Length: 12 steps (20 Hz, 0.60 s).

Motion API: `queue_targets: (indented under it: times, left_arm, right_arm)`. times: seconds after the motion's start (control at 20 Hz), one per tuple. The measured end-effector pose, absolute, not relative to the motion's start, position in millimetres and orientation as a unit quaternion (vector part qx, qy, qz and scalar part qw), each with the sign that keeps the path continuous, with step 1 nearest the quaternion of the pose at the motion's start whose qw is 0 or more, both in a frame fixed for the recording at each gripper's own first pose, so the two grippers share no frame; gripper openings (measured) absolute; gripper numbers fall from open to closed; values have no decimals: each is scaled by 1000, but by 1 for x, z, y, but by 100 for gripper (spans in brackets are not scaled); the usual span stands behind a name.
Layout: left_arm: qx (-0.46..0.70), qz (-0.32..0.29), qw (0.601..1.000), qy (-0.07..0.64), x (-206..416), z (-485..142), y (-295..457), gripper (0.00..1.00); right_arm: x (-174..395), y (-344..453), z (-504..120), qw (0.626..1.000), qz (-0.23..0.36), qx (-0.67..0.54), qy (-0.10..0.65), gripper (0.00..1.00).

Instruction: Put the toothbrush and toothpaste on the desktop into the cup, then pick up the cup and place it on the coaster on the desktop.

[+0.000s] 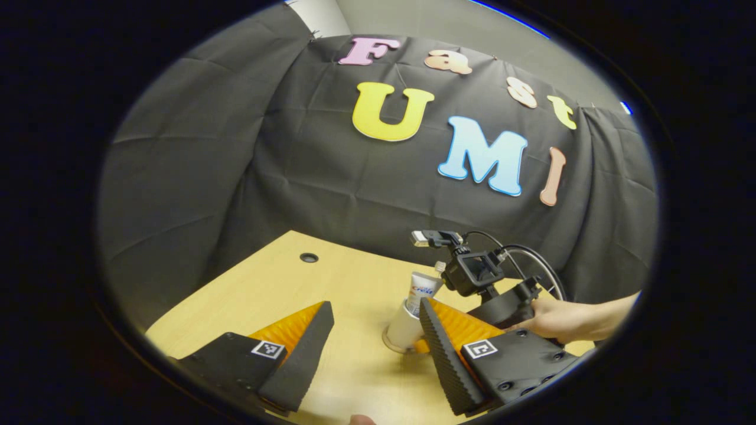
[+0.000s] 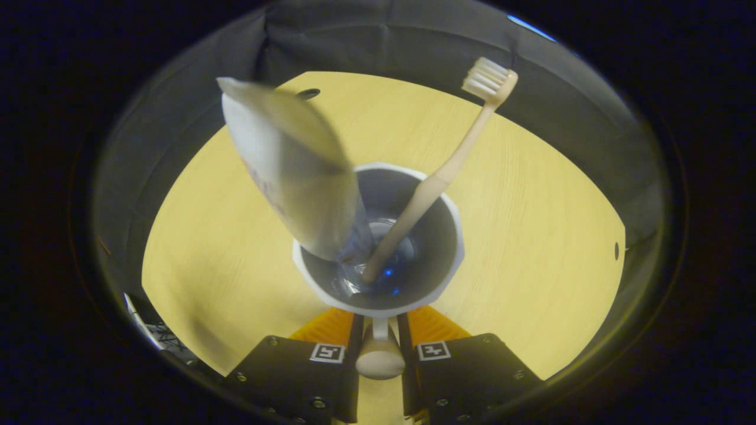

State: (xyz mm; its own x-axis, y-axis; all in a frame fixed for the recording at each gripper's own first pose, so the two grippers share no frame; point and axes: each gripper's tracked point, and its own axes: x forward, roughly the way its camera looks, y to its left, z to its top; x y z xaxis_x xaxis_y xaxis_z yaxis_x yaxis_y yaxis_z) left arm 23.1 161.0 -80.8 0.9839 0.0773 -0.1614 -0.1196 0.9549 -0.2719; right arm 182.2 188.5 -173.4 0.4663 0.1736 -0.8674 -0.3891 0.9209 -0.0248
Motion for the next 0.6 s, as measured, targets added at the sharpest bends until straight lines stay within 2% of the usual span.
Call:
queue_targets:
  times: [0.1, 0.15, 0.2, 0.3, 0.35, 0.4, 0.45, 0.6]
  left_arm:
    - [-140, 49, 986, 76, 25, -81, 163, 94]
    - [-138, 48, 986, 74, 25, -80, 163, 89]
    - [-135, 46, 987, 74, 27, -79, 162, 94]
    - [-129, 41, 988, 73, 30, -75, 159, 94]
    - [-125, 35, 989, 69, 33, -70, 154, 89]
    - [-122, 32, 990, 68, 35, -67, 150, 94]
    - [-120, 28, 990, 64, 38, -63, 146, 89]
    - [-110, 14, 992, 52, 46, -47, 131, 94]
  right_arm:
    - [178, 188, -165, 854, 172, -91, 482, 33]
    - [175, 190, -161, 858, 177, -78, 476, 45]
    - [173, 187, -155, 864, 176, -69, 468, 53]
    - [165, 183, -144, 873, 175, -48, 452, 58]
    - [159, 179, -137, 878, 173, -38, 445, 80]
    - [153, 172, -127, 886, 167, -27, 431, 89]
    - [145, 165, -118, 892, 162, -18, 422, 89]
    - [126, 136, -85, 917, 139, -12, 373, 89]
